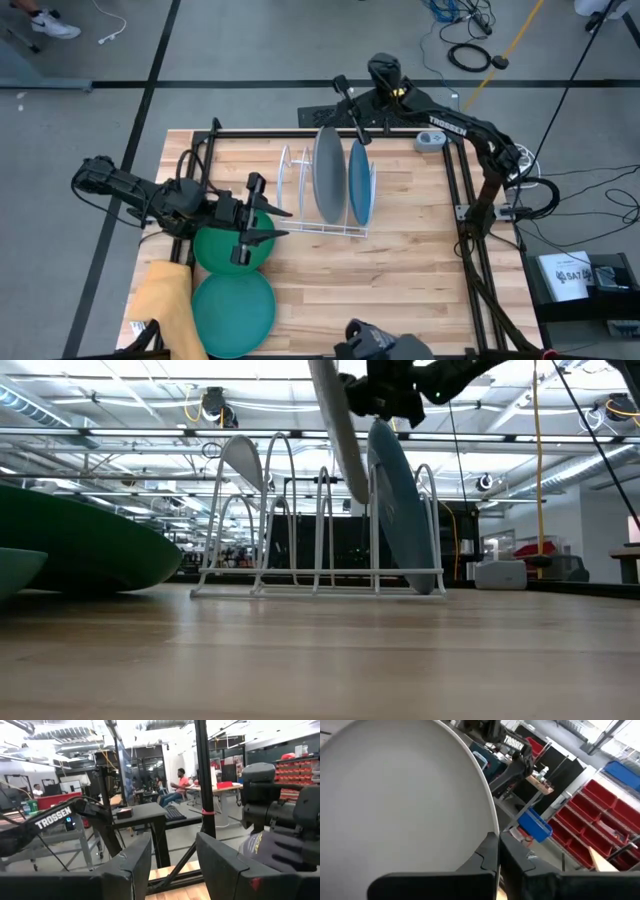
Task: Sort dishes
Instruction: Put the gray plate in the dish rack, then put the dark green plate in the dish rack
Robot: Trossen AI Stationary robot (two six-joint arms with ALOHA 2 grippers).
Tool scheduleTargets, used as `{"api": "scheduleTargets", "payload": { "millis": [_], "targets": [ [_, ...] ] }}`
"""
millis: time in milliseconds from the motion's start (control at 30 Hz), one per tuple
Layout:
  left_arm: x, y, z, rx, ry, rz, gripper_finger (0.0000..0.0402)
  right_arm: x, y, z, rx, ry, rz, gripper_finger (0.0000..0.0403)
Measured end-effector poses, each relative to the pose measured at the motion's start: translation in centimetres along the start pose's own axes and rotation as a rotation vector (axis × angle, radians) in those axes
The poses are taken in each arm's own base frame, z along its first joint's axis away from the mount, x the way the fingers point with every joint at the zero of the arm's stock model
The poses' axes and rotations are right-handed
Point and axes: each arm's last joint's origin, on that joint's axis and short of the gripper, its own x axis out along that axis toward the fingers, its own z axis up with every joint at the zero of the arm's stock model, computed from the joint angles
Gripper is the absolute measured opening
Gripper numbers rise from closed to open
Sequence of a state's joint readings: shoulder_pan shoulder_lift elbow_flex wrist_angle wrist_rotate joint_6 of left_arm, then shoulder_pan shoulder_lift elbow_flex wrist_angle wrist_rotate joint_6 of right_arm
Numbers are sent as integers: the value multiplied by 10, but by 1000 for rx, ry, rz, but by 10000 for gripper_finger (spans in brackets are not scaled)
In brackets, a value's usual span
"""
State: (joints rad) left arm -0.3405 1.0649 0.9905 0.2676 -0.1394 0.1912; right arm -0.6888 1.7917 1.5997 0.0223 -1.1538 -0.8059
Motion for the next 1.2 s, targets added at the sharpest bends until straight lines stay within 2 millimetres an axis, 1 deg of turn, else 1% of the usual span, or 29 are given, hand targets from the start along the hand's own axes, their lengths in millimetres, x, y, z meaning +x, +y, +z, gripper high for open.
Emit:
{"api": "scheduleTargets", "payload": {
  "millis": [200, 467, 1000, 1200],
  "targets": [
    [-2, 0, -1, 13, 24, -4, 157, -1, 0, -14, 19, 15, 4, 0],
    [-3, 6, -1, 17, 28, 24, 157, -4, 3, -15, 50, 36, 16, 6],
    [-3, 9, -2, 10, 37, 35, 157, -5, 6, -16, 85, 49, 24, 103],
    [-3, 9, -2, 10, 36, 35, 157, -6, 8, -7, 97, 52, 37, 123]
  ]
}}
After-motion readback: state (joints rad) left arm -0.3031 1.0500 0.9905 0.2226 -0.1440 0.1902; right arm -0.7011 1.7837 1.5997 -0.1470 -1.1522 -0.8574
